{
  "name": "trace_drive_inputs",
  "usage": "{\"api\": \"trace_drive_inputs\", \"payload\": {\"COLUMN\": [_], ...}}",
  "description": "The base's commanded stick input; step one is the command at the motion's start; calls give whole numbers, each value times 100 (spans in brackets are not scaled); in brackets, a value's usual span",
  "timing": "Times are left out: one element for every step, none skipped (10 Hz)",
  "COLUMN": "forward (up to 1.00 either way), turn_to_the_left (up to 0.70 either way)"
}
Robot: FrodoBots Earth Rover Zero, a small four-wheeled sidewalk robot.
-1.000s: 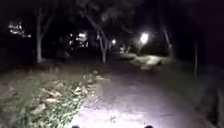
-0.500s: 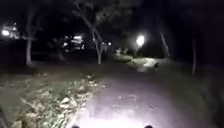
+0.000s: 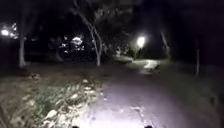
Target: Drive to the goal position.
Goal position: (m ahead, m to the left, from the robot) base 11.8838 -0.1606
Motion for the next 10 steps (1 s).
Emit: {"api": "trace_drive_inputs", "payload": {"forward": [70, 70, 70, 70, 70, 70, 70, 70, 70, 70], "turn_to_the_left": [0, 0, 0, 0, -23, -35, -24, 0, 0, 0]}}
